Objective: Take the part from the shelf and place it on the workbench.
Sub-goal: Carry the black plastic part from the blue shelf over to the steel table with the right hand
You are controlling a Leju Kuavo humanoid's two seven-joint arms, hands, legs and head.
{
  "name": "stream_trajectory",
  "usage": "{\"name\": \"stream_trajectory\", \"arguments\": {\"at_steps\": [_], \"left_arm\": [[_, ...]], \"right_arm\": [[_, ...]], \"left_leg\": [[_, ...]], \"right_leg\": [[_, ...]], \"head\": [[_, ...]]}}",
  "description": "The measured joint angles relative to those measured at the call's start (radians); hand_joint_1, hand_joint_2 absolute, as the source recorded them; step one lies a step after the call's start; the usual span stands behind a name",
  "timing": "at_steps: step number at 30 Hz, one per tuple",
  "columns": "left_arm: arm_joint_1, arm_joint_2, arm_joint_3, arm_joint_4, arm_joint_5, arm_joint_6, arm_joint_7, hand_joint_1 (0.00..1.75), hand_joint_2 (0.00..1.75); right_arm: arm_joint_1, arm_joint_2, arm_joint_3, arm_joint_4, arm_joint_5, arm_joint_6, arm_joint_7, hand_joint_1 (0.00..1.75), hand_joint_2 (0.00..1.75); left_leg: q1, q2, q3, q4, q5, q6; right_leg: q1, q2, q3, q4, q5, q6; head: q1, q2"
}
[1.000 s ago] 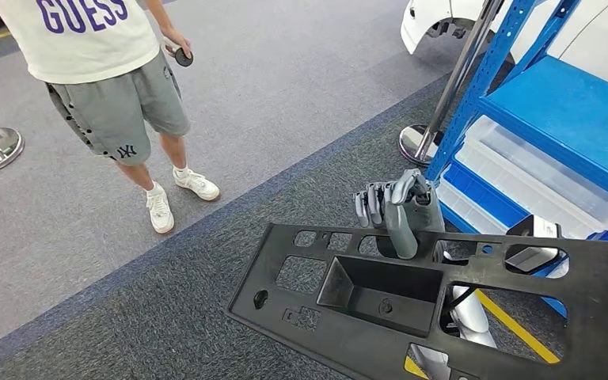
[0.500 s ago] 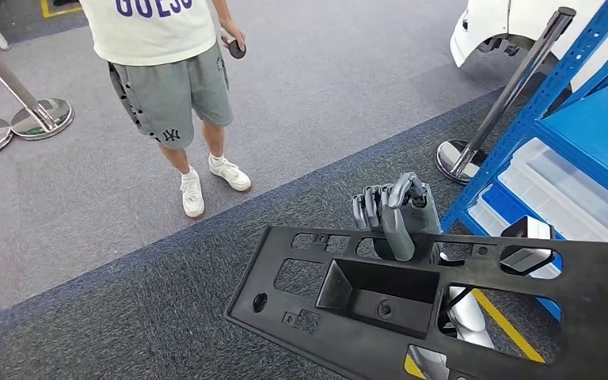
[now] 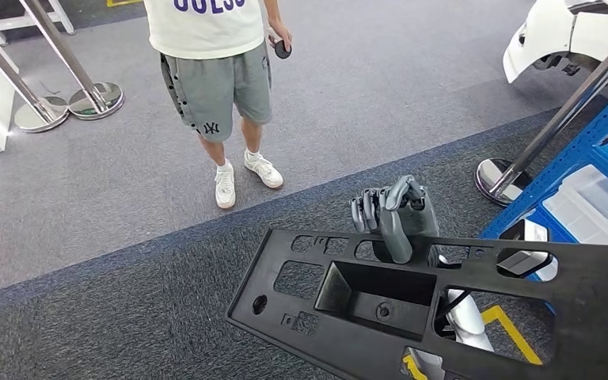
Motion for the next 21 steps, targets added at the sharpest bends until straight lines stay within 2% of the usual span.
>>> {"name": "stream_trajectory", "arguments": {"at_steps": [2, 4, 5, 6, 7, 8, 9, 10, 11, 12, 13, 15, 17, 19, 21], "left_arm": [[0.001, 0.001, 0.000, 0.000, -0.001, 0.000, 0.000, 0.00, 1.75], [0.002, 0.003, 0.000, 0.000, -0.002, 0.000, 0.003, 0.00, 1.75], [0.001, 0.003, 0.000, 0.000, -0.002, 0.000, 0.004, 0.00, 1.75], [0.000, 0.004, 0.000, 0.000, -0.002, 0.000, 0.005, 0.00, 1.75], [-0.001, 0.004, 0.000, 0.000, -0.001, 0.000, 0.006, 0.00, 1.75], [0.000, 0.004, 0.000, 0.000, 0.000, 0.000, 0.008, 0.00, 1.75], [0.003, 0.004, 0.000, 0.000, 0.001, 0.000, 0.011, 0.00, 1.75], [0.008, 0.005, 0.000, 0.000, 0.002, 0.000, 0.014, 0.00, 1.75], [0.013, 0.005, 0.000, 0.000, 0.004, 0.000, 0.017, 0.00, 1.75], [0.016, 0.005, 0.000, 0.000, 0.006, 0.000, 0.019, 0.00, 1.75], [0.018, 0.005, 0.000, 0.000, 0.007, 0.000, 0.019, 0.00, 1.75], [0.017, 0.005, 0.000, 0.000, 0.009, -0.002, 0.019, 0.00, 1.75], [0.014, 0.005, 0.000, 0.000, 0.008, -0.006, 0.020, 0.00, 1.75], [0.011, 0.005, 0.000, 0.000, 0.006, -0.010, 0.022, 0.00, 1.75], [0.009, 0.005, 0.000, 0.000, 0.003, -0.014, 0.023, 0.00, 1.75]], "right_arm": [[0.005, 0.004, 0.000, -0.007, 0.006, 0.000, -0.002, 1.75, 1.75], [0.016, 0.007, -0.001, -0.014, 0.011, -0.002, -0.004, 1.75, 1.75], [0.022, 0.008, -0.001, -0.016, 0.015, -0.002, -0.005, 1.75, 1.75], [0.028, 0.008, -0.002, -0.017, 0.018, -0.003, -0.005, 1.75, 1.75], [0.033, 0.008, -0.002, -0.019, 0.021, -0.004, -0.005, 1.75, 1.75], [0.036, 0.009, -0.002, -0.021, 0.023, -0.004, -0.005, 1.75, 1.75], [0.038, 0.011, -0.002, -0.024, 0.025, -0.004, -0.005, 1.75, 1.75], [0.038, 0.014, -0.002, -0.027, 0.026, -0.003, -0.004, 1.75, 1.75], [0.038, 0.017, -0.002, -0.030, 0.027, -0.002, -0.004, 1.75, 1.75], [0.038, 0.020, -0.002, -0.033, 0.029, -0.002, -0.003, 1.75, 1.75], [0.038, 0.021, -0.001, -0.034, 0.030, -0.001, -0.003, 1.75, 1.75], [0.037, 0.022, -0.002, -0.035, 0.029, 0.000, -0.003, 1.75, 1.75], [0.037, 0.022, -0.005, -0.036, 0.023, 0.001, -0.004, 1.75, 1.75], [0.042, 0.021, -0.011, -0.036, 0.019, 0.002, -0.009, 1.75, 1.75], [0.057, 0.020, -0.016, -0.036, 0.019, 0.002, -0.017, 1.75, 1.75]], "left_leg": [[-0.003, 0.033, -0.019, 0.038, -0.028, -0.010], [-0.002, 0.080, -0.073, 0.154, -0.094, -0.019], [0.000, 0.090, -0.105, 0.222, -0.124, -0.024], [0.002, 0.095, -0.128, 0.269, -0.139, -0.028], [0.004, 0.098, -0.135, 0.285, -0.137, -0.032], [0.006, 0.103, -0.120, 0.258, -0.118, -0.034], [0.008, 0.114, -0.086, 0.196, -0.086, -0.036], [0.009, 0.136, -0.046, 0.122, -0.060, -0.035], [0.008, 0.154, -0.010, 0.058, -0.039, -0.030], [0.006, 0.165, 0.012, 0.019, -0.028, -0.022], [0.004, 0.168, 0.018, 0.004, -0.027, -0.013], [0.003, 0.147, 0.016, 0.004, -0.023, 0.002], [0.005, 0.131, 0.016, -0.001, -0.019, 0.014], [0.007, 0.116, 0.015, -0.004, -0.015, 0.023], [0.004, 0.098, 0.013, -0.003, -0.014, 0.027]], "right_leg": [[-0.005, -0.023, 0.005, -0.013, 0.008, -0.010], [-0.005, -0.045, 0.008, -0.017, 0.009, -0.016], [-0.004, -0.058, 0.007, -0.017, 0.009, -0.017], [-0.003, -0.070, 0.007, -0.016, 0.008, -0.016], [-0.003, -0.081, 0.007, -0.015, 0.007, -0.016], [-0.004, -0.092, 0.007, -0.014, 0.005, -0.014], [-0.004, -0.101, 0.008, -0.012, 0.002, -0.012], [-0.003, -0.108, 0.010, -0.010, -0.001, -0.008], [-0.001, -0.114, 0.011, -0.006, -0.005, -0.003], [0.001, -0.119, 0.013, -0.004, -0.008, 0.002], [0.003, -0.124, 0.014, -0.003, -0.011, 0.007], [0.003, -0.137, 0.015, -0.002, -0.014, 0.017], [-0.001, -0.116, 0.007, 0.026, -0.037, 0.029], [-0.005, -0.073, -0.040, 0.130, -0.096, 0.037], [-0.006, -0.055, -0.106, 0.260, -0.148, 0.038]], "head": [[0.000, 0.000], [0.000, 0.000], [0.000, 0.000], [0.000, 0.000], [0.000, 0.000], [0.000, 0.000], [0.000, 0.000], [0.000, 0.000], [0.000, 0.000], [0.000, 0.000], [0.000, 0.000], [0.000, 0.000], [0.000, 0.000], [0.000, 0.000], [0.000, 0.000]]}}
